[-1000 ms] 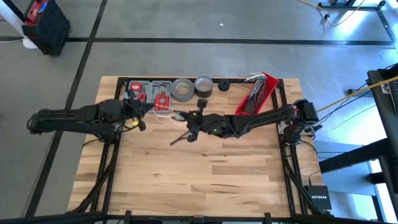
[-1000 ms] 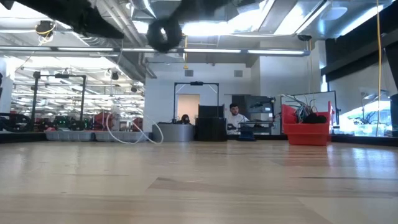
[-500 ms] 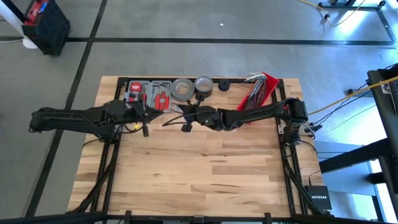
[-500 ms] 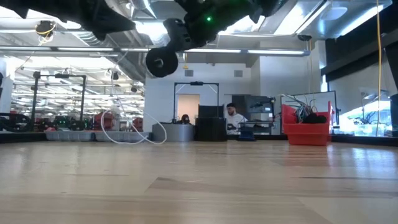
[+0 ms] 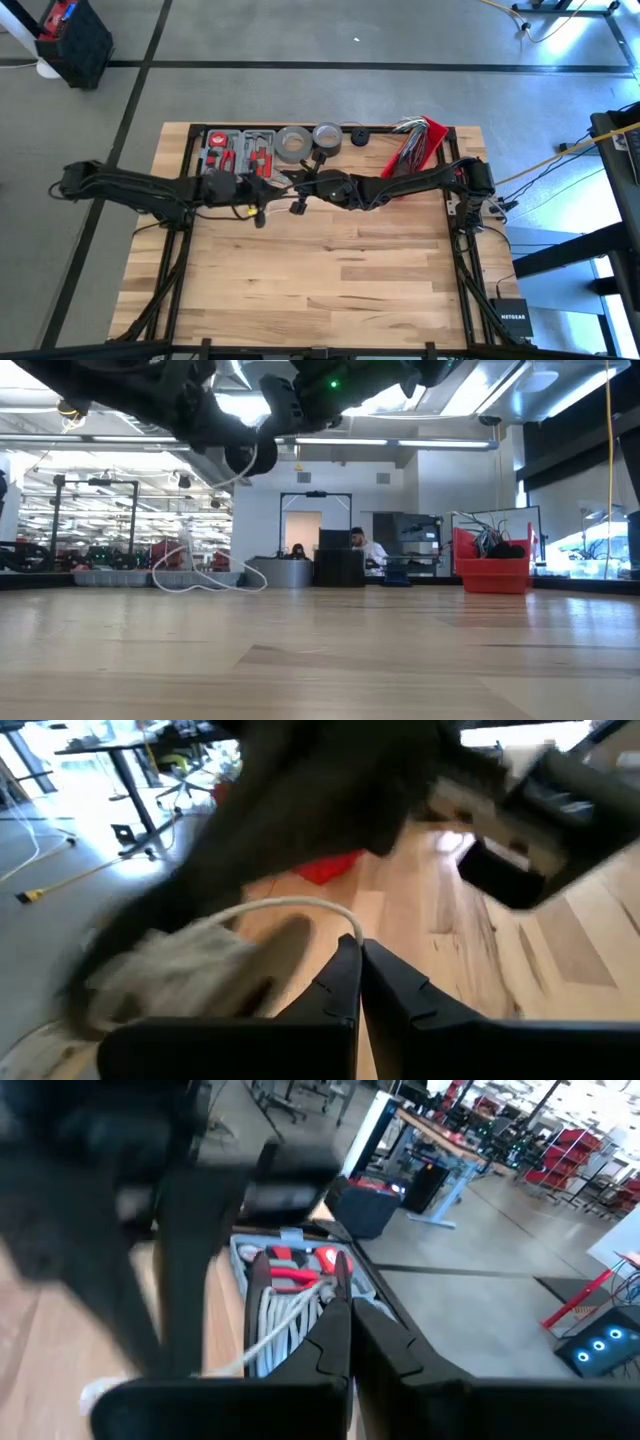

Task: Coil cords
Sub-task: Coil the white wire on the black spool

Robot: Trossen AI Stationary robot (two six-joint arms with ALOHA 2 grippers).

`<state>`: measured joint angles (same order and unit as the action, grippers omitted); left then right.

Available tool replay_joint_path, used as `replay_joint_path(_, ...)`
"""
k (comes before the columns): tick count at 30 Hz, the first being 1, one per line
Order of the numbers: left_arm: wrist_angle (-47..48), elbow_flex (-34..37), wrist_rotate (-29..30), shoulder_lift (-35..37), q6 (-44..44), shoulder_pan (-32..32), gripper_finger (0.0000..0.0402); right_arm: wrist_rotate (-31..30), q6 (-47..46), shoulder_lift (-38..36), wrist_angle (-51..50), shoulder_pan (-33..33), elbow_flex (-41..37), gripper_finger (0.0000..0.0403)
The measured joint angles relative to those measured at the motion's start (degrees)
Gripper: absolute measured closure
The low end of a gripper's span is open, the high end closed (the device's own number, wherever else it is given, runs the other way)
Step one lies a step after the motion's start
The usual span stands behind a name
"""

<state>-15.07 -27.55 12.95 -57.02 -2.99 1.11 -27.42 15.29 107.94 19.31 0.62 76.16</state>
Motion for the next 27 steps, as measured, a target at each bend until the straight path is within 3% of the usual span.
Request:
replay_joint_path(18,-0.7,-0.2,0.9,-6.5,-6.4,1.3,0.0401,-1.4,-1.6,-1.8,12.5,3.6,-0.3,0.0397)
replay_joint_path(27,2.1,-0.3,0.4,-6.5,-7.8,1.3,0.0402,-8.3,6.1,-4.9,12.6,9.1,-0.3,0.0397)
